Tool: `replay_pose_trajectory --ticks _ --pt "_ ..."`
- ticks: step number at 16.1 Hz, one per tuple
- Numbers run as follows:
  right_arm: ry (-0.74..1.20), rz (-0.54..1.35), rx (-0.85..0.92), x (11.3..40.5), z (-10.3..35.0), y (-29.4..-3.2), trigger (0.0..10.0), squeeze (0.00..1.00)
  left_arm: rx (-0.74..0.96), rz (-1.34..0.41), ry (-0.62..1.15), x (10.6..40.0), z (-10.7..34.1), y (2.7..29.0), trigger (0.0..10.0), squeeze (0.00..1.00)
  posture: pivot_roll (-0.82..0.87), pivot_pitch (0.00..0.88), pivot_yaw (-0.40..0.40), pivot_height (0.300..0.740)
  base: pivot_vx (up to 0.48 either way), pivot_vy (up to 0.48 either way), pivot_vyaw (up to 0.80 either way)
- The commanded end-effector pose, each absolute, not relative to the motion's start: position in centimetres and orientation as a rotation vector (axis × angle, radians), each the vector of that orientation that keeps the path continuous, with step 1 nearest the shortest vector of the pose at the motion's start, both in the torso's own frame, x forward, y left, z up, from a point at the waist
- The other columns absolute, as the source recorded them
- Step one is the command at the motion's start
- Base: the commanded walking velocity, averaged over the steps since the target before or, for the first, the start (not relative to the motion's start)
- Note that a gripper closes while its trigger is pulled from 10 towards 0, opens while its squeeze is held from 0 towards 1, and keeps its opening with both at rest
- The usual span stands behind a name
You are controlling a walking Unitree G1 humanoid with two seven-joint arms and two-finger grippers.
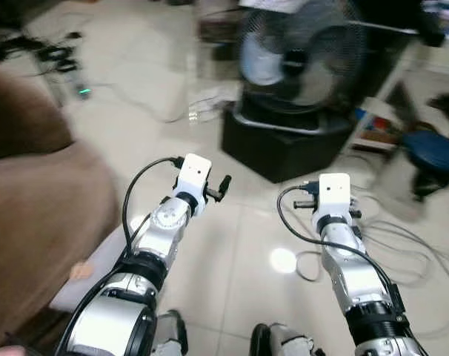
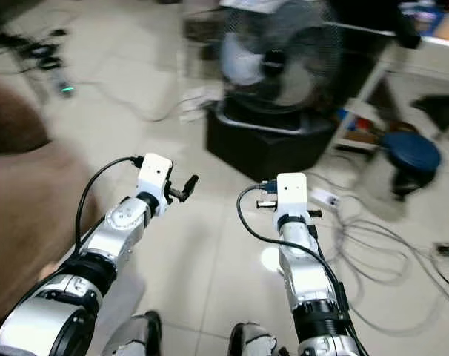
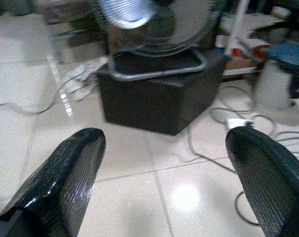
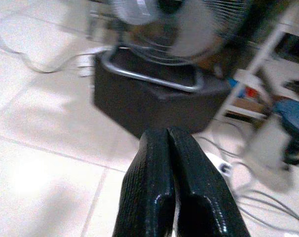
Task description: Move the pillow to the sofa from floor
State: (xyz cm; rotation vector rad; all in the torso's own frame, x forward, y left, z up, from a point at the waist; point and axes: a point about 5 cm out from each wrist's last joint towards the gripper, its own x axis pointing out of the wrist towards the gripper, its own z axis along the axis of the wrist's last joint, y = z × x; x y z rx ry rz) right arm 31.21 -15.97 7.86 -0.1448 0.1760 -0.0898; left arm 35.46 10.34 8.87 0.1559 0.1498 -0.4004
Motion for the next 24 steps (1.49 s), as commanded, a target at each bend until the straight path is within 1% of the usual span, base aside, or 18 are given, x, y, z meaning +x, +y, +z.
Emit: replay_pose_trajectory --ticks 1,2,9,18,21,22,24 --pt "0.163 -0.103 -0.126 31.19 8.14 -16.27 10.0 0.0 0.165 -0.41 0.155 35.32 8.7 10.18 10.0 0.0 -0.16 0.131 -0.05 0.71 0.0 0.0 0.64" --pt "0.166 -0.113 -0.114 31.14 8.08 -16.31 10.0 0.0 0.165 -0.412 0.155 35.29 8.69 10.17 10.0 0.0 -0.16 0.133 -0.049 0.71 0.0 0.0 0.56" --pt "0.165 -0.111 -0.104 30.75 7.97 -16.38 10.0 0.0 0.162 -0.417 0.165 35.09 8.42 10.21 10.0 0.0 -0.16 0.138 -0.047 0.71 0.0 0.0 0.0" --pt "0.138 -0.079 -0.143 30.71 8.12 -15.97 10.0 0.0 0.191 -0.423 0.16 35.0 8.36 10.3 10.0 0.0 -0.15 0.129 -0.05 0.71 0.0 0.0 0.0" --pt "0.125 -0.059 -0.151 30.78 8.28 -15.75 10.0 0.0 0.209 -0.421 0.183 35.01 8.16 10.47 10.0 0.0 -0.15 0.133 -0.049 0.71 0.0 0.0 0.67" --pt "0.125 -0.06 -0.15 30.75 8.27 -15.73 10.0 0.0 0.182 -0.426 0.199 34.97 8.04 10.45 10.0 0.0 -0.15 0.134 -0.049 0.71 0.0 0.0 0.63" --pt "0.13 -0.063 -0.149 30.64 8.16 -15.74 10.0 0.0 0.192 -0.422 0.198 34.91 8.0 10.53 10.0 0.0 -0.15 0.136 -0.051 0.71 0.0 0.0 0.62"
